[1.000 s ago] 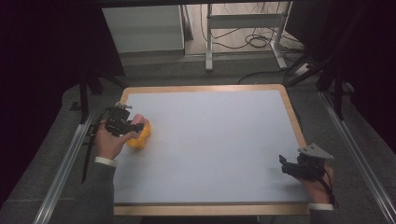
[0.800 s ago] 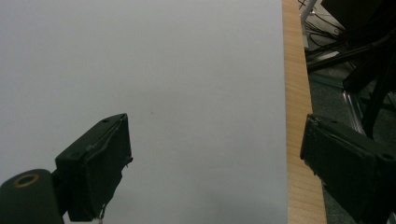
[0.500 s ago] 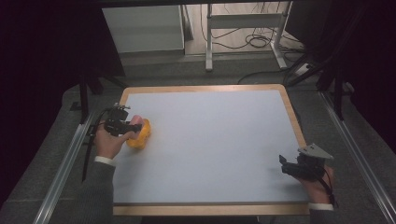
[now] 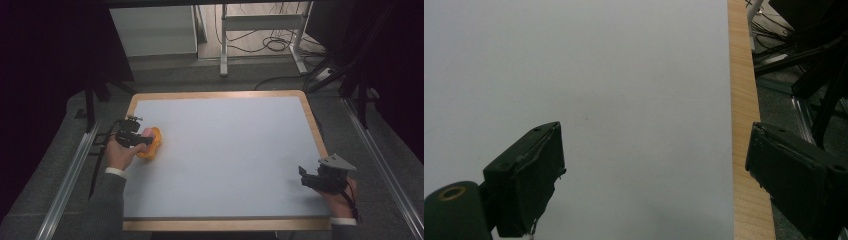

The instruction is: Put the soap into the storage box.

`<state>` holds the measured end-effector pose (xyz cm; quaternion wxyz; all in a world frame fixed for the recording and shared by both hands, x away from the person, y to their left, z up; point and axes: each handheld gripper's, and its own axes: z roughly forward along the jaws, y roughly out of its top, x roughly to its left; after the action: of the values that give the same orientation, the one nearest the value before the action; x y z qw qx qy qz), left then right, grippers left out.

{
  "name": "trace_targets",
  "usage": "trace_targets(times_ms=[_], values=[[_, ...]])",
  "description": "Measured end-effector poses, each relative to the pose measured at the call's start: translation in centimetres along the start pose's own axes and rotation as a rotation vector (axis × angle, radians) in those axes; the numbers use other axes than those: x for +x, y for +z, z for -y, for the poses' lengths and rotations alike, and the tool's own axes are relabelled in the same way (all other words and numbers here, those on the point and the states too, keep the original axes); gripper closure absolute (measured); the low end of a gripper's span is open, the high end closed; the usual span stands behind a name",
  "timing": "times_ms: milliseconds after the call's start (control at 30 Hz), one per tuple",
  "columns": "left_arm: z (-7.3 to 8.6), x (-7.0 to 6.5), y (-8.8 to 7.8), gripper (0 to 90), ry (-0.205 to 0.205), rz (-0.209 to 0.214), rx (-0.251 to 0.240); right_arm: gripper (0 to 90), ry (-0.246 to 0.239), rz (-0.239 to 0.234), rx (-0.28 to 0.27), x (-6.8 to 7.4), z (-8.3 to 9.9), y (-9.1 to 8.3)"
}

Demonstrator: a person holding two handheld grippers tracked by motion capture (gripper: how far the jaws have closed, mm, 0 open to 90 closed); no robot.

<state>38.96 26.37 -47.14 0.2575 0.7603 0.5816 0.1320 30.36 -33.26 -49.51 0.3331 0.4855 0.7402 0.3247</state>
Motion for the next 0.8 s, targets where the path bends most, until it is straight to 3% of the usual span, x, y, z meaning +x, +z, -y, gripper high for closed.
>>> trace_targets(times_ms=[233,300,567,667,800], values=[[0.3,0.0,0.8,59.8,-0.001,0.007,0.018,8.6,0.0,0.0,-0.003,0.0,-0.1,-0.1],[0.3,-0.1,0.4,58.2,-0.009,0.012,-0.016,8.6,-0.001,0.0,-0.005,0.0,-0.1,-0.2],[0.3,-0.6,-2.2,28.6,-0.003,-0.001,-0.105,8.6,-0.004,-0.001,-0.005,0.1,-0.1,-0.1],[0.7,-0.9,-3.0,25.8,0.006,0.004,-0.156,8.6,-0.005,0.0,-0.004,0.1,-0.1,-0.1],[1.4,-1.6,-3.7,24.5,0.049,0.04,-0.173,8.6,-0.006,0.0,-0.003,0.1,-0.1,-0.1]])
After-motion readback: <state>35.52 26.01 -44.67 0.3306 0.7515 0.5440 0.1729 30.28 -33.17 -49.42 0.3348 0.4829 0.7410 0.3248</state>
